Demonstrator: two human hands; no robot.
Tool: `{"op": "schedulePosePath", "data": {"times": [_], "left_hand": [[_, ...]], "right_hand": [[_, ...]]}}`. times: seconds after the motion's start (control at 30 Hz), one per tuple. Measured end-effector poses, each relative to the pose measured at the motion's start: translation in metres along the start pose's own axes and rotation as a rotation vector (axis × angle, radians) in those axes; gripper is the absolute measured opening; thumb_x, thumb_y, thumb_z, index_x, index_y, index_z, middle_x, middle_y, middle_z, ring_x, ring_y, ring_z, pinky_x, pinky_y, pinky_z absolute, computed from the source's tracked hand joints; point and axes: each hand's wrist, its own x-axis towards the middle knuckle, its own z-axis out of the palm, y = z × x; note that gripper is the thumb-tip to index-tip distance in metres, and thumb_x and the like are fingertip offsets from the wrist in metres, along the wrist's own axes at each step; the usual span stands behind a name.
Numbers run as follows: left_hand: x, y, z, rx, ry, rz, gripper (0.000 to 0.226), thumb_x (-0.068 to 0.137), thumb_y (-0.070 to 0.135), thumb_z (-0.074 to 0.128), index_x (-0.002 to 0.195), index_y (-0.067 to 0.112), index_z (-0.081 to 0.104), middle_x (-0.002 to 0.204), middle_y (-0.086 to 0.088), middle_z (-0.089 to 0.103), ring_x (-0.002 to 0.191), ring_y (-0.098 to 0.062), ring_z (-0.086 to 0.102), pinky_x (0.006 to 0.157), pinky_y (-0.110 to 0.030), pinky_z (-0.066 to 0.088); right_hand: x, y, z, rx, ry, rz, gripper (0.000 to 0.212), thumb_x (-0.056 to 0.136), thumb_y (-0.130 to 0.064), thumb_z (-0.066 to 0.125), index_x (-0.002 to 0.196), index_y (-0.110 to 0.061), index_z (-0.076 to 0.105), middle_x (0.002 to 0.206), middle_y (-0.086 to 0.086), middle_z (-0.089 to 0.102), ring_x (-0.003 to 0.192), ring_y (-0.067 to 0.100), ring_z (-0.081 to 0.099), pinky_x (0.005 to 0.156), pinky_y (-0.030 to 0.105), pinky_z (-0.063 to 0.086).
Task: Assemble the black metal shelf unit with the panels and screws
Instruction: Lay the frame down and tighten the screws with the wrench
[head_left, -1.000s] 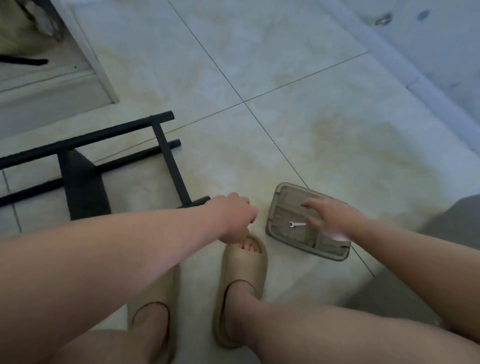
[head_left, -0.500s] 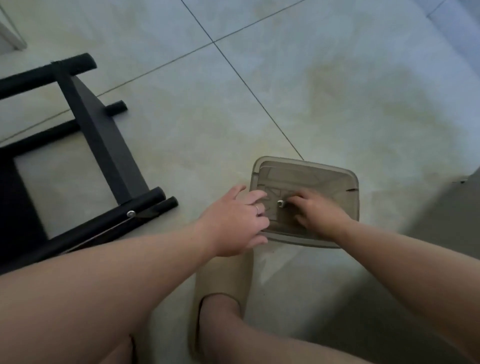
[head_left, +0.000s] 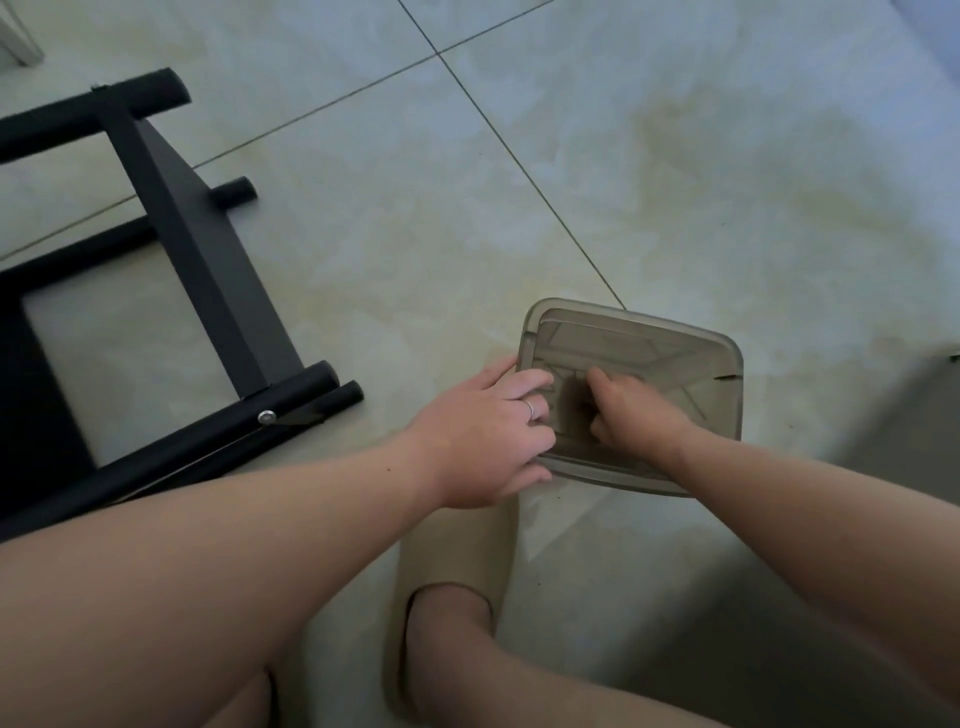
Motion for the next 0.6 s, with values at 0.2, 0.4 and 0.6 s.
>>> {"op": "schedulePosePath", "data": {"times": [0.2, 0.4, 0.6], "left_hand": [[-0.002, -0.001, -0.03, 0.01, -0.125, -0.024, 0.046, 0.1, 0.056, 0.04, 0.121, 0.022, 0.062, 0.15, 0.0, 0.046, 0.152, -0.021, 0.015, 0.123, -0.04, 0.012], [-0.049, -0.018, -0.131, 0.1, -0.149, -0.275, 0.034, 0.102, 0.047, 0.039, 0.118, 0.026, 0.06, 0.127, 0.002, 0.057, 0.123, -0.022, 0.049, 0.093, -0.038, 0.045], [-0.129, 0.012, -0.224, -0.202, 0.048, -0.777, 0.025, 0.1, 0.04, 0.049, 0.108, 0.022, 0.064, 0.113, 0.003, 0.065, 0.105, -0.019, 0.057, 0.088, -0.033, 0.047]], "right_hand": [[-0.018, -0.007, -0.038, 0.217, 0.05, 0.071, 0.024, 0.087, -0.017, 0.06, 0.111, -0.017, 0.058, 0.099, 0.005, 0.062, 0.095, 0.031, 0.061, 0.074, 0.033, 0.047], [-0.074, -0.045, -0.14, 0.342, 0.292, -0.037, 0.01, 0.088, -0.012, 0.061, 0.097, -0.016, 0.065, 0.086, -0.002, 0.06, 0.088, 0.026, 0.061, 0.077, 0.033, 0.051], [-0.17, -0.116, -0.234, 0.592, 0.536, -0.099, 0.016, 0.086, -0.005, 0.067, 0.081, -0.02, 0.06, 0.072, -0.005, 0.059, 0.071, 0.02, 0.056, 0.057, 0.025, 0.038]]}}
